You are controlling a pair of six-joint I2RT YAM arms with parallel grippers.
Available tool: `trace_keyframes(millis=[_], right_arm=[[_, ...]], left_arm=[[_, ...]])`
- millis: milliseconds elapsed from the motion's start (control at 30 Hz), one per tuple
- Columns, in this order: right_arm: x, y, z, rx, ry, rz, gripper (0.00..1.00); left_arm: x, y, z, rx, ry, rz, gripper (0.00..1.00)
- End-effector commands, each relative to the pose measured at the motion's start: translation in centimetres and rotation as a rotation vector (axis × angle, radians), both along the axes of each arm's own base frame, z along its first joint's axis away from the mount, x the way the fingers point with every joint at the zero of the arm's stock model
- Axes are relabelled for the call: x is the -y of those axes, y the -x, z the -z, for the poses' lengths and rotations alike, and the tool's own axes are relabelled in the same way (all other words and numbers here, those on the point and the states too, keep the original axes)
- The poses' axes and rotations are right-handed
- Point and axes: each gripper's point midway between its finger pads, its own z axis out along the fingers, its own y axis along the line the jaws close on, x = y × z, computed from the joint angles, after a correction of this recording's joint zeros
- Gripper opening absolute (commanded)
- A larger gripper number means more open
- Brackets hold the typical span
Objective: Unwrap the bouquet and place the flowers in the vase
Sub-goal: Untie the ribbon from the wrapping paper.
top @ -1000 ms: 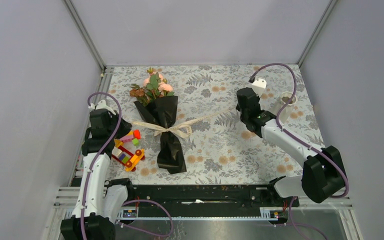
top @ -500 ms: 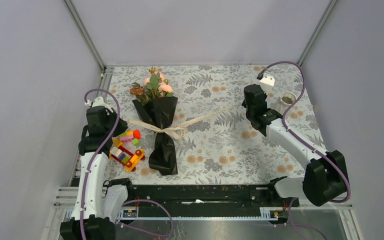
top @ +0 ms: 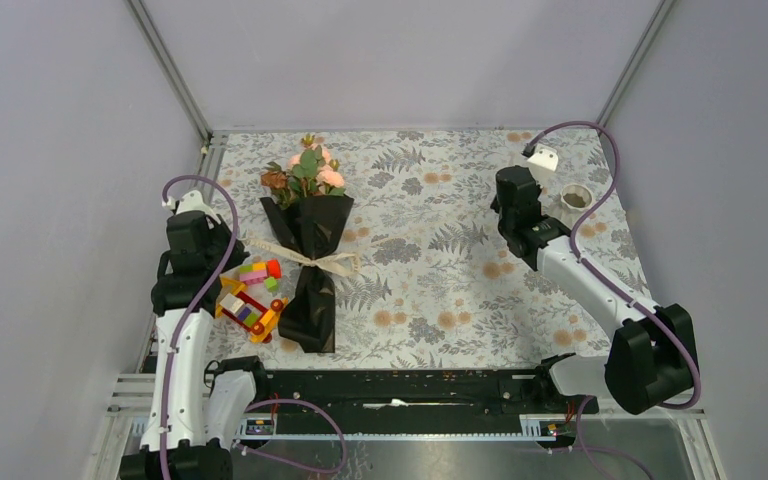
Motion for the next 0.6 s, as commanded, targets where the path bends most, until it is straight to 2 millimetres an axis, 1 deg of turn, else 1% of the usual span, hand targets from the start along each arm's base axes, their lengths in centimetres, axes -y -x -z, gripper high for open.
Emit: trace_keyframes(millis=[0, 233, 400, 567], right_arm=[[0.64, -0.49, -3.63, 0.082, -0.014, 0.022, 0.00], [0.96, -0.53, -3.61, 0.082, -0.015, 0.030, 0.00], [1.22, -0.59, -3.66, 0.082, -0.013, 0.036, 0.00], [1.52, -0.66, -3.97, 0.088, -0.011, 0.043, 0.00]], left_arm=[[-1.43, -0.34, -3.59, 0.098, -0.079, -0.034, 0.00], [-1.79, 0.00, -3.90, 0.093, -0.108, -0.039, 0.00], [-2.01, 0.10, -3.66, 0.077, -0.122, -0.039, 0.00], [-1.34, -0.06, -3.18, 0.065, -0.104, -0.002, 0.00]])
